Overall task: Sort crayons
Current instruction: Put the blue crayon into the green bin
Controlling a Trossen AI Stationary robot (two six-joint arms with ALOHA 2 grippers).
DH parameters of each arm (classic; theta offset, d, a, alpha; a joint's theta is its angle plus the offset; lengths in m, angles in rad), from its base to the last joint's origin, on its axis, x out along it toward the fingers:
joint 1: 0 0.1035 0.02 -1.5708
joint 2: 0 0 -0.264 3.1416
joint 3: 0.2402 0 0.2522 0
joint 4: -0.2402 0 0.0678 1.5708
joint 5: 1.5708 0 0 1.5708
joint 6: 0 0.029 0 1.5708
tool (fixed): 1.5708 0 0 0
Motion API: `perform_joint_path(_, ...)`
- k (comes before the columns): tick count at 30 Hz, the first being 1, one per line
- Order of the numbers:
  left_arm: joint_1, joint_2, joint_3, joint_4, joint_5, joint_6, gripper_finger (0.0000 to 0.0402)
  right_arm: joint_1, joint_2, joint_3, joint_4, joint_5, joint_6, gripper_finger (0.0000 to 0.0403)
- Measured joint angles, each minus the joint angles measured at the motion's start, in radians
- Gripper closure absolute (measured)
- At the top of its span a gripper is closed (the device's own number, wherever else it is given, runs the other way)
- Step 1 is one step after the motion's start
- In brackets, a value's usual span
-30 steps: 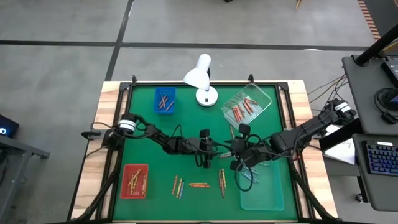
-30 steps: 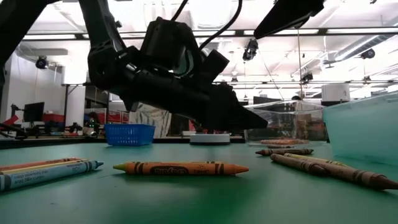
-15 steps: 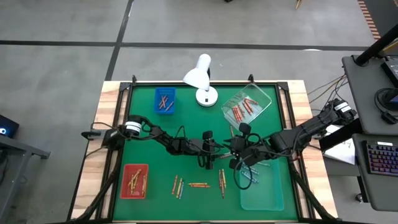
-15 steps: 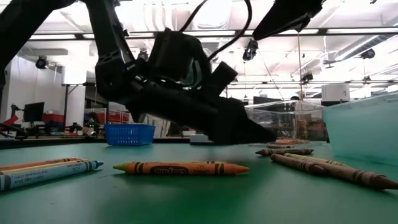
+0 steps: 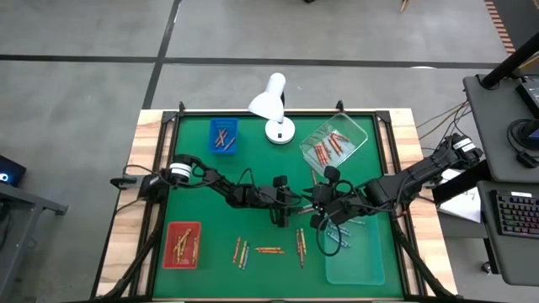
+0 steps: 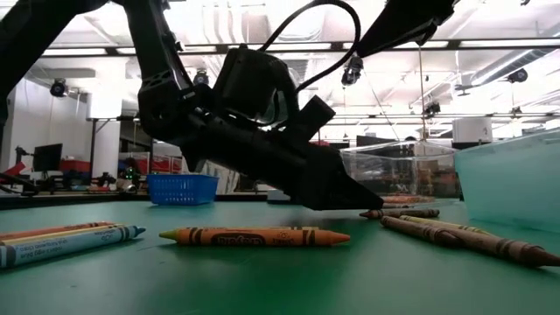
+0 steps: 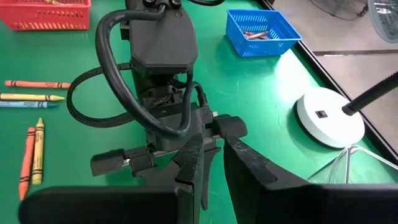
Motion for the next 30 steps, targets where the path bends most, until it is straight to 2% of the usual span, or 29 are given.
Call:
perform_joint_path(10,0.013,0.000,-0.001,-0.017,-0.004,0.009,0.0237,0.000,0.000,0.000,0.000,0.000,-0.001,0.0351)
perform_joint_path(20,0.018,-0.071,-0.002,-0.062,-0.055,0.081,0.0237,0.000,0.000,0.000,0.000,0.000,0.007,0.0351)
perform_joint_path(25,0.009,-0.069,-0.001,-0.051,0.051,-0.023,0.0237,0.000,0.000,-0.001,0.000,0.001,0.009,0.0351)
perform_joint_path(30,-0.007,-0.059,-0.002,-0.049,0.057,-0.065,0.0237,0.000,0.001,-0.001,0.001,0.001,0.010,0.0351)
